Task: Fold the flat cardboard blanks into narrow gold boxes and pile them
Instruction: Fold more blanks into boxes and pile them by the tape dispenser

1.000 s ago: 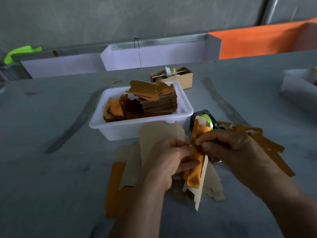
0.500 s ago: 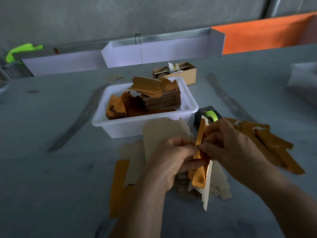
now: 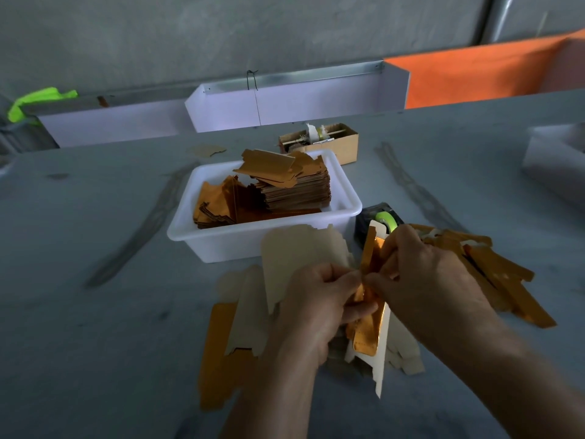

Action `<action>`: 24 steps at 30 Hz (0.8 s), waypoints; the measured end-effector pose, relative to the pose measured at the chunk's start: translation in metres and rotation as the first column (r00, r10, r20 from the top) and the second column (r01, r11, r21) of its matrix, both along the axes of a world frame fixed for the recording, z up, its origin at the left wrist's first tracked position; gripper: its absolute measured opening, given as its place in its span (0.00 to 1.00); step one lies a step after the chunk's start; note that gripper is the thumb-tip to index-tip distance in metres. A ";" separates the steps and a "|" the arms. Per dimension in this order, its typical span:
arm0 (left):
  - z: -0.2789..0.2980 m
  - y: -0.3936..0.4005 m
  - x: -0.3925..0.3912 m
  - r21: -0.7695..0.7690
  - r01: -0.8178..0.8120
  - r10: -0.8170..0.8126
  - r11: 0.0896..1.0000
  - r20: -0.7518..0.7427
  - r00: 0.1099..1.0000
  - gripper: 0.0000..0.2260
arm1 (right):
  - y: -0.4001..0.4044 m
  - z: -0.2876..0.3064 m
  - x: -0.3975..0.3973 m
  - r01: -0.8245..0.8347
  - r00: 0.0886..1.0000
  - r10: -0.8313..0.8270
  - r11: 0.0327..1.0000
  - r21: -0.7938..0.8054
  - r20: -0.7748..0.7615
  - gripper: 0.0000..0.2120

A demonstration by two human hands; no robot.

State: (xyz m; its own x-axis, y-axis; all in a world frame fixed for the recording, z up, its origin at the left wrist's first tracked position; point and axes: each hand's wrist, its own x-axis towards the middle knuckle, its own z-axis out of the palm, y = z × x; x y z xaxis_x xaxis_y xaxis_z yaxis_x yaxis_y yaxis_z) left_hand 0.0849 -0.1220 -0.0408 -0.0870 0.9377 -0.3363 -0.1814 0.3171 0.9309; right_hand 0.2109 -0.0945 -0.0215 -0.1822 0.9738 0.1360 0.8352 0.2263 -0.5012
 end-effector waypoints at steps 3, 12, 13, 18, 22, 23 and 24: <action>-0.003 -0.002 -0.001 0.023 -0.039 0.039 0.999 0.005 0.999 0.04 | -0.001 0.000 -0.003 0.043 0.992 -0.047 0.998 0.035 0.120 0.19; -0.005 -0.004 -0.004 0.027 -0.023 0.021 0.999 0.068 0.998 0.04 | -0.002 -0.022 0.006 -0.062 0.897 -0.009 0.987 -0.145 -0.443 0.11; -0.005 -0.004 -0.005 0.025 -0.014 0.012 1.000 0.077 0.997 0.04 | -0.002 -0.024 0.004 -0.061 0.878 -0.013 0.988 -0.140 -0.478 0.09; -0.004 -0.001 -0.013 -0.005 0.051 -0.050 0.999 0.138 0.989 0.05 | 0.002 -0.028 0.000 -0.100 0.792 -0.039 0.976 -0.192 -0.610 0.06; 0.000 0.002 -0.019 -0.019 0.091 -0.084 0.996 0.236 0.968 0.06 | 0.003 -0.028 0.001 -0.128 0.753 -0.032 0.973 -0.194 -0.657 0.09; 0.000 0.003 -0.020 -0.026 0.101 -0.092 0.995 0.248 0.964 0.07 | 0.003 -0.028 0.001 -0.132 0.741 -0.031 0.973 -0.190 -0.671 0.10; 0.001 0.005 -0.021 -0.034 0.112 -0.100 0.993 0.256 0.961 0.08 | 0.002 -0.029 0.001 -0.137 0.724 -0.028 0.973 -0.184 -0.689 0.10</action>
State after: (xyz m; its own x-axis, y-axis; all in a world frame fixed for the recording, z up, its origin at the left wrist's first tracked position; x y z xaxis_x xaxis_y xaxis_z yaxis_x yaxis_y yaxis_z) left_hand 0.0635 -0.1174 -0.0398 0.1061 0.9193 -0.3791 -0.3727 0.3902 0.8419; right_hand 0.2115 -0.0925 -0.0501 -0.1740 0.9838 0.0421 0.2353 0.0831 -0.9684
